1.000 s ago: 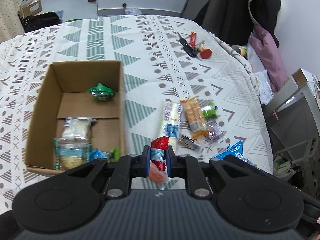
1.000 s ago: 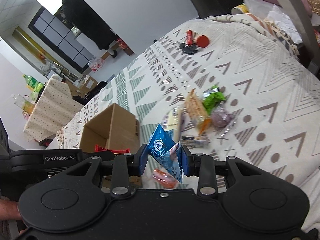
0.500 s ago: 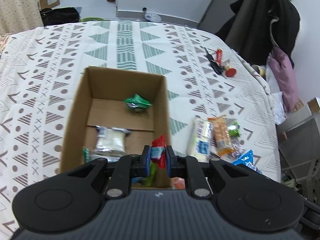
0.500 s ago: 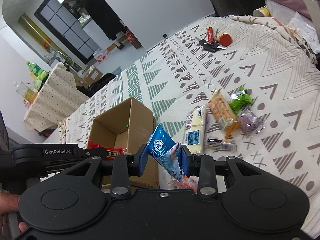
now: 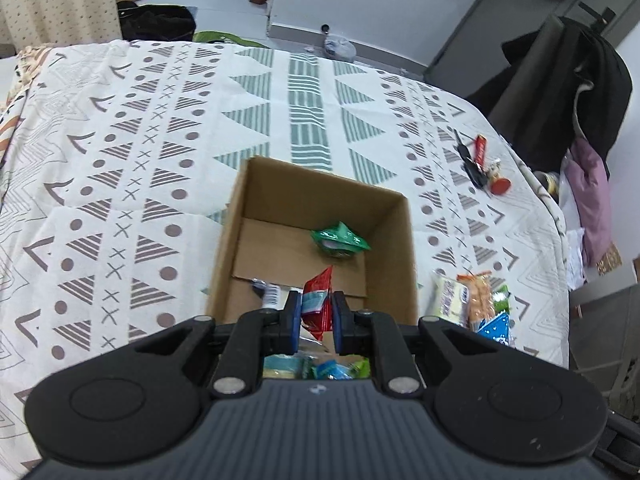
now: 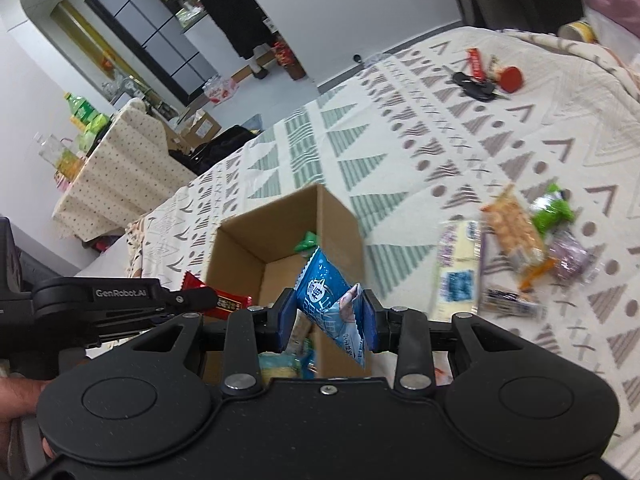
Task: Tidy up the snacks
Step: 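Carry both held snacks over the cardboard box and open both tools inside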
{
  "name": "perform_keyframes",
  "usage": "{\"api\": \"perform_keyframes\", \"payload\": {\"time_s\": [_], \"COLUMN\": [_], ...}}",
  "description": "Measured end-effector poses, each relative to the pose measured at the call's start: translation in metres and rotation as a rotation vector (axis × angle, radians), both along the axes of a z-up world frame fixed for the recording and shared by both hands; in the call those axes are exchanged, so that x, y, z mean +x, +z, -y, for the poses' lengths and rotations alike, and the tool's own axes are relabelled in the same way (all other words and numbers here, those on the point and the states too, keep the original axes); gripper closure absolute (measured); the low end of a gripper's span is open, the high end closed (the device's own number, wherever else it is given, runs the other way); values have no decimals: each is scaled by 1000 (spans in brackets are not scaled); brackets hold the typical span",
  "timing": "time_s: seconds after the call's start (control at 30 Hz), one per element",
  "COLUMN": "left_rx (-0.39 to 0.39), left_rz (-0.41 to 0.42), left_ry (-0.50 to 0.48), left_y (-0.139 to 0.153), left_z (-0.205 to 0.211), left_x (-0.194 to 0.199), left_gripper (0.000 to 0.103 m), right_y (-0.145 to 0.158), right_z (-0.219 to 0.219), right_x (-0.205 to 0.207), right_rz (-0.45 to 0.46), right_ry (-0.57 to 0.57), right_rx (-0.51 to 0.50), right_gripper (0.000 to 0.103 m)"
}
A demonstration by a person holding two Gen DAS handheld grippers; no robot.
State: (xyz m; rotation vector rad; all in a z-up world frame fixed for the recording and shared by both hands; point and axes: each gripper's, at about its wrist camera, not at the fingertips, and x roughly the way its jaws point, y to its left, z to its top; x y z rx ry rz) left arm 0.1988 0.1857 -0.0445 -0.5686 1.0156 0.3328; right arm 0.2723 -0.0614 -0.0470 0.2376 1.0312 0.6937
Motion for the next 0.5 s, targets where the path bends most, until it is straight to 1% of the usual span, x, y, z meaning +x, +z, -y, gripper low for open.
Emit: {"api": "perform_keyframes", "payload": {"time_s": [0.13,0.17,0.23,0.3,0.37,0.4,0.47,0.5], "left_rx": [-20,-6,20,0,-11,-9,2,7], "left_rz": [26,27,5,-4,-11,-14,-19,-21], "left_ry": [-1,2,-1,-2,0,1,3,3], "left_y": [-1,-1,1,0,1,2,3,3], "left_z": [-9,-10,-10,-13,-15,-15,-13,-12], "left_x": [0,1,3,4,3,2,-1,-2], "left_gripper": [87,84,84,84,79,77,65,62], "right_y": [5,6,6,7,7,7,8,8], "right_z": [-20,-25,-33,-38,-40,-40,-41,-39], "right_x": [1,1,1,2,2,1,0,-1], "right_rz": [10,11,12,12,8,6,5,6], "right_ry": [24,27,33,34,31,32,29,25], "right_rx": [-2,-2,-1,6,17,24,28,25], "right_gripper": [69,69,69,69,68,65,60,48]}}
